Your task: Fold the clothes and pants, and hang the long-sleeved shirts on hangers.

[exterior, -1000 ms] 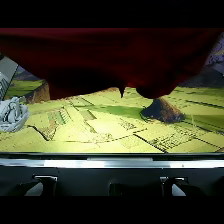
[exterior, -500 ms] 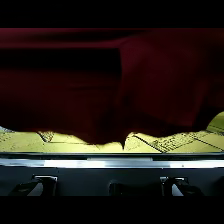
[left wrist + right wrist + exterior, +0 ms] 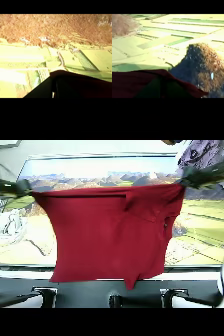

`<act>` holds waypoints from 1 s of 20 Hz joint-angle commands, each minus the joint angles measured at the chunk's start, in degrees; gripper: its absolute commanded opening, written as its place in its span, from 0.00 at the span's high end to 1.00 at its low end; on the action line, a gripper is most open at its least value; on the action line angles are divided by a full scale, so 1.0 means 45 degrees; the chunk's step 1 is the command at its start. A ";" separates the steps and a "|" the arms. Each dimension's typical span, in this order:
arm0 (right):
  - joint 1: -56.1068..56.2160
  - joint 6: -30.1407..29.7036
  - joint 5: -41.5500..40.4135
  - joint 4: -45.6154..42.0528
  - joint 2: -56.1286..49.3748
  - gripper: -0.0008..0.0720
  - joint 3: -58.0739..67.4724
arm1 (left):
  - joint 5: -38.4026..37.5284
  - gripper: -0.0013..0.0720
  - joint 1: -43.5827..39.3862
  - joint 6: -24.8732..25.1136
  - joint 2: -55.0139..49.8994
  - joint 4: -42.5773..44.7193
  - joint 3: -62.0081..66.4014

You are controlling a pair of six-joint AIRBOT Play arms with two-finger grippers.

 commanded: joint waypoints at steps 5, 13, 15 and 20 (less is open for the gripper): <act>0.0010 -0.0063 0.5192 0.0311 -0.4643 0.95 -0.0457 | 0.5168 0.96 -0.0651 -0.0554 -0.5702 -0.0155 0.1214; 0.0005 0.0068 0.4031 0.0194 -0.5017 0.95 -0.0457 | 0.3099 0.96 -0.0792 -0.0554 -0.6314 -0.0209 0.1637; 0.0005 0.0379 0.2948 -0.0165 -0.5017 0.95 -0.0457 | 0.1579 0.96 -0.0797 -0.0554 -0.6314 -0.0209 0.1637; 0.0005 0.0704 0.0962 -0.0743 -0.5017 0.95 -0.0457 | -0.0695 0.96 -0.0797 -0.0505 -0.6314 -0.0214 0.1627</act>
